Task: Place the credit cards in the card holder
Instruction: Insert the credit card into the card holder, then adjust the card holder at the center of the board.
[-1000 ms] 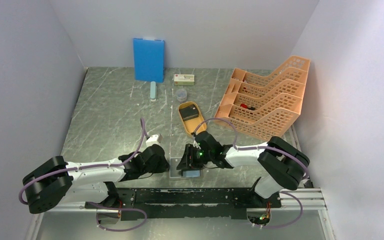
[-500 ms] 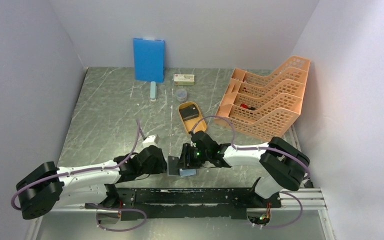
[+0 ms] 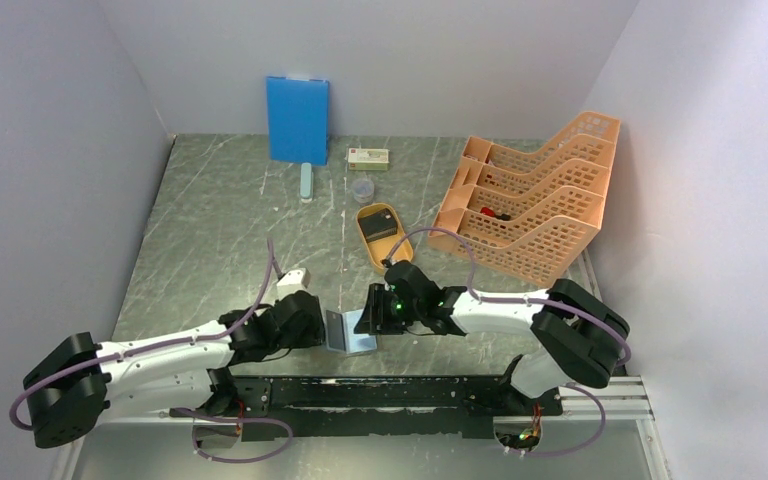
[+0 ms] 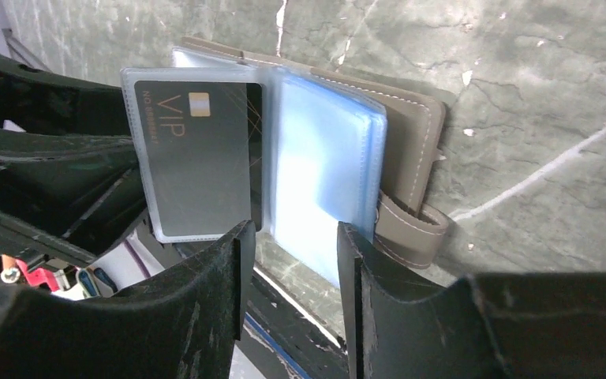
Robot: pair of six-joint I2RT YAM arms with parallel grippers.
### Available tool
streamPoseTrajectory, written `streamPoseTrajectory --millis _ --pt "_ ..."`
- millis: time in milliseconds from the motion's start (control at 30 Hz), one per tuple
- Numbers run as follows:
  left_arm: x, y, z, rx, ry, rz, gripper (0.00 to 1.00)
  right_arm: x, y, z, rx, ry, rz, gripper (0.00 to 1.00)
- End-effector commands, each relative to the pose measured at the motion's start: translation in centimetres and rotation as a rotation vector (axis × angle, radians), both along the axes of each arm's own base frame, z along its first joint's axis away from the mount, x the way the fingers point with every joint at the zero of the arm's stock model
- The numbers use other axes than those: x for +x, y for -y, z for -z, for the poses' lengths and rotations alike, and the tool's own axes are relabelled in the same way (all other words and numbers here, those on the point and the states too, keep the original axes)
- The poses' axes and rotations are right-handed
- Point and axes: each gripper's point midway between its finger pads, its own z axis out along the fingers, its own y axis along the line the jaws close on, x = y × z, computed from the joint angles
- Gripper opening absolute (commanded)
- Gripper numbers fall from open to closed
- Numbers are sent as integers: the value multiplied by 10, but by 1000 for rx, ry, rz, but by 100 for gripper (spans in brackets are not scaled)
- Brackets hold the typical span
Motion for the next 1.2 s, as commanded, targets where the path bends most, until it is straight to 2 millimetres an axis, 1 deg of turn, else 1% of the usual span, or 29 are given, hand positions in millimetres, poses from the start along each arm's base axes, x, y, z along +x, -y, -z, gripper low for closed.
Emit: streamPoseTrajectory --millis 0,100,167,367,467,533,633,700,767,867,900,967,1033,1167 --pt "10 -13 -15 74 48 -26 53 8 5 -4 -34 49 30 46" --pt "13 -10 -28 45 74 -20 62 9 6 -6 -32 60 34 46" --pt "13 -8 -35 27 84 -15 64 10 6 -9 -29 70 34 46" --pt "11 -9 -53 -2 90 -20 66 14 11 -17 -42 107 40 46" --pt "10 -15 -61 -6 99 -39 65 16 15 -18 -51 129 45 46" --pt "10 -20 -67 -9 107 -54 65 14 20 -16 -71 127 52 46" --pt "10 -26 -70 -9 117 -72 65 17 26 -15 -85 142 73 46" --pt "9 -26 -68 -17 119 -70 65 20 28 -11 -99 154 88 47" --pt "9 -22 -61 -22 114 -59 65 24 29 -7 -115 159 95 47" --pt "9 -19 -44 -10 97 -54 65 27 31 0 -136 159 109 46" --pt "9 -17 -38 -5 93 -47 64 31 29 -1 -122 167 120 46" --pt "10 -13 -30 6 86 -33 64 31 31 -2 -116 166 134 46" --pt "13 -8 -20 22 84 -10 63 35 38 -4 -122 186 172 46" --pt "20 5 -10 49 76 28 60 38 56 -12 -134 218 229 46"
